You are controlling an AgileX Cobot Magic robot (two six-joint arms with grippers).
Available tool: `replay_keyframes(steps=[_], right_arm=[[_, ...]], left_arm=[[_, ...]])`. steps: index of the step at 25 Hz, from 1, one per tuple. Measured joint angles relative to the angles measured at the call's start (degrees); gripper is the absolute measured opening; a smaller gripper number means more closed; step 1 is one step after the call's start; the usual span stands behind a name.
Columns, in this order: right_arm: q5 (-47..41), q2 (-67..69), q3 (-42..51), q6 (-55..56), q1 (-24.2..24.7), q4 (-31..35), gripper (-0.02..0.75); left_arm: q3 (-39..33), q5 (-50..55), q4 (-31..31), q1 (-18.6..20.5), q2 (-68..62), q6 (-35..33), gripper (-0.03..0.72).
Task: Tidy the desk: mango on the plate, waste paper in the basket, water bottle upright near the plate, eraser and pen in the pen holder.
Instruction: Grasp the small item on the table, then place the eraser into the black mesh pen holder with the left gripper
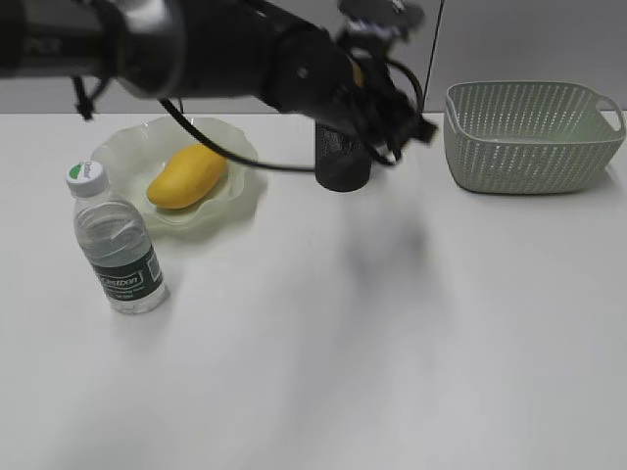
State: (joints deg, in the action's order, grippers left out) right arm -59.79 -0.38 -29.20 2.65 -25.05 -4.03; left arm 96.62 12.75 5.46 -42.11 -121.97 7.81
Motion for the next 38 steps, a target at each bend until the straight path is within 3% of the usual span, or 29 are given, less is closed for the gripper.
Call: replay_keyframes(steps=[3, 7, 17, 20, 26, 30, 35, 38], right_arm=[[0.00, 0.00, 0.00, 0.00, 0.00, 0.00, 0.305], [0.06, 0.00, 0.00, 0.00, 0.00, 0.00, 0.304], [0.06, 0.00, 0.00, 0.00, 0.00, -0.11, 0.300], [0.06, 0.00, 0.00, 0.00, 0.00, -0.11, 0.300], [0.06, 0.00, 0.00, 0.00, 0.00, -0.16, 0.300], [0.06, 0.00, 0.00, 0.00, 0.00, -0.16, 0.300], [0.06, 0.00, 0.00, 0.00, 0.00, -0.16, 0.300], [0.11, 0.00, 0.00, 0.00, 0.00, -0.16, 0.300]], left_arm=[[0.20, -14.77, 0.39, 6.20, -0.36, 0.05, 0.078], [0.20, -27.25, 0.32, 8.29, -4.14, 0.05, 0.078], [0.20, -29.44, 0.49, 8.18, -10.44, 0.05, 0.085], [0.20, -28.98, 0.11, 8.18, -10.45, 0.05, 0.167], [0.20, -28.60, -1.79, 8.18, -10.45, 0.05, 0.417], [-0.14, -19.32, -3.25, 8.16, -6.29, 0.05, 0.447], [-1.07, 2.93, -3.02, 8.16, 7.61, 0.05, 0.331], [-7.79, 11.40, -1.58, 8.11, 17.20, -1.56, 0.300]])
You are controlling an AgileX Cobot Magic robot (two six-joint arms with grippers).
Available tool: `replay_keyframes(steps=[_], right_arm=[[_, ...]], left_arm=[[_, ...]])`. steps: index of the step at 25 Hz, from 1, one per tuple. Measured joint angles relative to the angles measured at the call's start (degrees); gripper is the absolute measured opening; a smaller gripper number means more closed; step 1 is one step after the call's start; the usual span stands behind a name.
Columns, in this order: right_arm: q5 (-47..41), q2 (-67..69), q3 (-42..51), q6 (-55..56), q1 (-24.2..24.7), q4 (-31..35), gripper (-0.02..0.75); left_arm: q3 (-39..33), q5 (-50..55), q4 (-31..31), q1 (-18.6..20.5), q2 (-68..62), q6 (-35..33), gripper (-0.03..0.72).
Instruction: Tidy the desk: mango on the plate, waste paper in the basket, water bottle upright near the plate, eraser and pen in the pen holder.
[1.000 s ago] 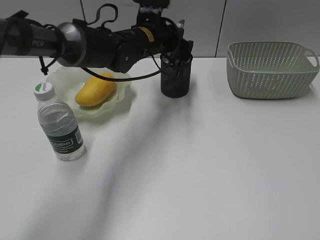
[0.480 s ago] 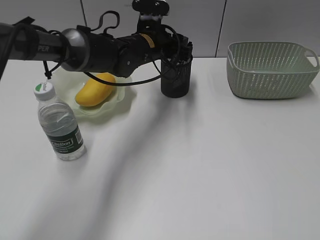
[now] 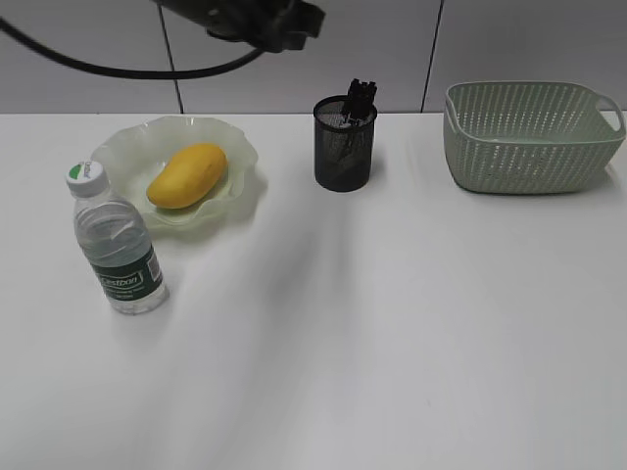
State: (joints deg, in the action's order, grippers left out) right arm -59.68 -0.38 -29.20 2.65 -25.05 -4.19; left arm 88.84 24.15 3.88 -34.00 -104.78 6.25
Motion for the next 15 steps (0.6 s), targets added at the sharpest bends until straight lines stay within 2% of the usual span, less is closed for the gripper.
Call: replay_keyframes(steps=[8, 12, 15], right_arm=[[0.00, 0.00, 0.00, 0.00, 0.00, 0.00, 0.299], [0.00, 0.00, 0.00, 0.00, 0.00, 0.00, 0.299], [0.00, 0.00, 0.00, 0.00, 0.00, 0.00, 0.299]], left_arm=[[-29.92, 20.01, 0.98, -0.06, 34.79, -1.05, 0.293], [-40.57, 28.81, 1.03, -0.06, 54.18, -1.05, 0.293], [-44.56, 34.03, 1.34, -0.06, 70.28, -1.05, 0.293]])
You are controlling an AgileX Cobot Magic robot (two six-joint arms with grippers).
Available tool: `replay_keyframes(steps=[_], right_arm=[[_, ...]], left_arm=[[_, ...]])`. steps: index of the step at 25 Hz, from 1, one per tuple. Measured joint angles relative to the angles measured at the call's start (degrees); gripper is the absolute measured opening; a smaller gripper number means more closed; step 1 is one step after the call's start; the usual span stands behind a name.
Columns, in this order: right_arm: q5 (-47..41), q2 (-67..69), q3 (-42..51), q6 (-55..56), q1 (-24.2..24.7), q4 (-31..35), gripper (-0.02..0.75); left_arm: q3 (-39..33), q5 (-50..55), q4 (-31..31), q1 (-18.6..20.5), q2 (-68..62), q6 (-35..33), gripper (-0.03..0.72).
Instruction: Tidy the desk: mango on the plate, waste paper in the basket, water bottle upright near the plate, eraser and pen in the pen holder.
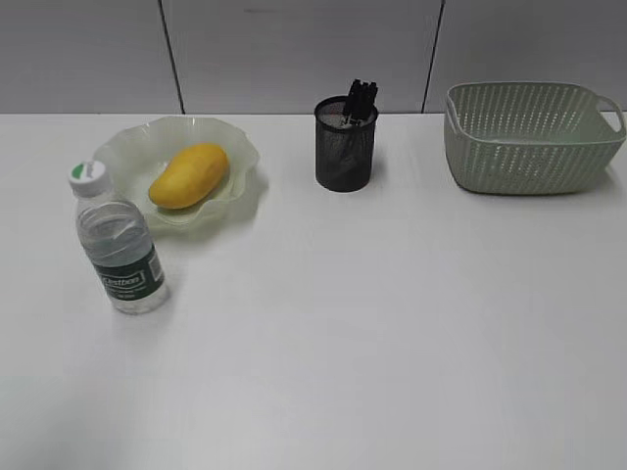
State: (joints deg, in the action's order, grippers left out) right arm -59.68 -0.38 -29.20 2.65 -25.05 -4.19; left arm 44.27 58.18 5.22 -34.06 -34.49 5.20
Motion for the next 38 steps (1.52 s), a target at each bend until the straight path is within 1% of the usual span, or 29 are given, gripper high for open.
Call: replay_keyframes(steps=[3, 7, 10, 12, 19, 23, 34, 36, 38], right_arm=[[0.00, 0.00, 0.00, 0.00, 0.00, 0.00, 0.299], [0.00, 0.00, 0.00, 0.00, 0.00, 0.00, 0.299], [0.00, 0.00, 0.00, 0.00, 0.00, 0.00, 0.299], [0.00, 0.00, 0.00, 0.00, 0.00, 0.00, 0.299], [0.02, 0.00, 0.00, 0.00, 0.00, 0.00, 0.299], [0.02, 0.00, 0.00, 0.00, 0.00, 0.07, 0.299], [0.02, 0.00, 0.00, 0.00, 0.00, 2.82, 0.299], [0.02, 0.00, 0.00, 0.00, 0.00, 2.94, 0.299], [0.02, 0.00, 0.00, 0.00, 0.89, 3.17, 0.299]], left_arm=[[-2.91, 1.45, 0.12, 0.00, 12.23, 0.00, 0.292], [-7.54, 4.91, 0.12, 0.00, 25.39, 0.19, 0.292], [-10.61, 6.47, 0.30, 0.00, 32.13, 1.23, 0.290], [-11.41, 6.53, 0.71, 0.00, 34.46, 2.47, 0.289], [-13.37, 3.10, 1.00, 0.00, 34.85, 6.41, 0.289], [-13.37, 3.02, 1.07, 0.00, 34.85, 6.68, 0.289], [-13.37, 2.89, 1.07, 0.00, 34.85, 6.75, 0.286], [-13.37, 2.86, 1.07, 1.24, 34.85, 6.75, 0.286], [-13.37, 2.82, 1.07, 5.40, 34.85, 6.75, 0.286]])
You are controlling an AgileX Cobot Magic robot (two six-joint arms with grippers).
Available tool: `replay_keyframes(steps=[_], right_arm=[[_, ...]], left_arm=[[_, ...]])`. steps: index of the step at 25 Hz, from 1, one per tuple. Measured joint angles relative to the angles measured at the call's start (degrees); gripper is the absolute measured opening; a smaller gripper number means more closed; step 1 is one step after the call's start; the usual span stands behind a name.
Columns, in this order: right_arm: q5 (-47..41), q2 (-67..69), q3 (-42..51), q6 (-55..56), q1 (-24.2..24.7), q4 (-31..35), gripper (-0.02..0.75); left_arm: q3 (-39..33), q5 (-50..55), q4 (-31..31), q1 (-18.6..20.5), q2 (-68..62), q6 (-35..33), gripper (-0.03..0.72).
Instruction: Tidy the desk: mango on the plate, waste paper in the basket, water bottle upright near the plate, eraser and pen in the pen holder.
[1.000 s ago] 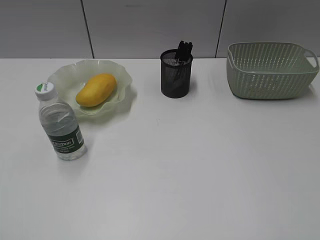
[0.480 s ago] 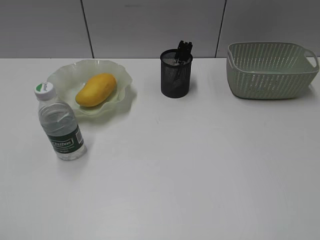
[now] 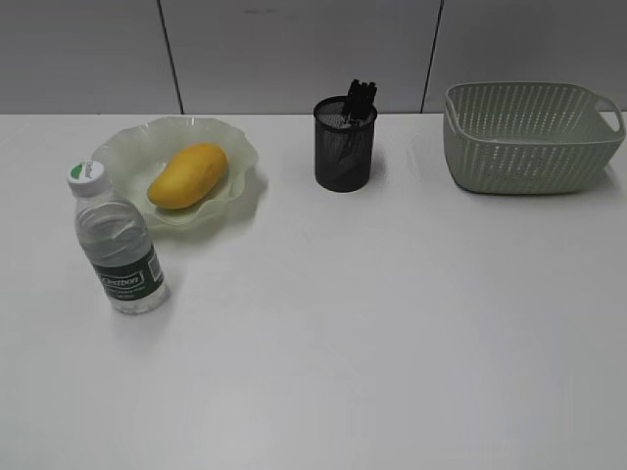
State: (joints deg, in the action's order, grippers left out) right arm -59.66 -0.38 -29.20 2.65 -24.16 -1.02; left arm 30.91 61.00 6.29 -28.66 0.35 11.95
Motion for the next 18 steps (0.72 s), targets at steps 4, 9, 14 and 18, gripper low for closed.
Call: replay_keyframes(steps=[4, 9, 14, 18], right_arm=[[0.00, 0.00, 0.00, 0.00, 9.76, 0.46, 0.299], [0.00, -0.04, 0.00, 0.00, 22.25, 0.60, 0.299], [0.00, -0.04, 0.00, 0.00, 23.36, 0.66, 0.299], [0.00, -0.04, 0.00, 0.00, 23.36, 0.66, 0.299]], left_arm=[[0.00, -0.07, 0.00, 12.46, 0.00, 0.00, 0.286], [0.00, -0.10, 0.00, 20.42, 0.00, 0.03, 0.286], [0.00, -0.10, 0.00, 20.65, 0.00, 0.07, 0.274], [0.00, -0.10, 0.00, 20.65, 0.00, 0.07, 0.249]])
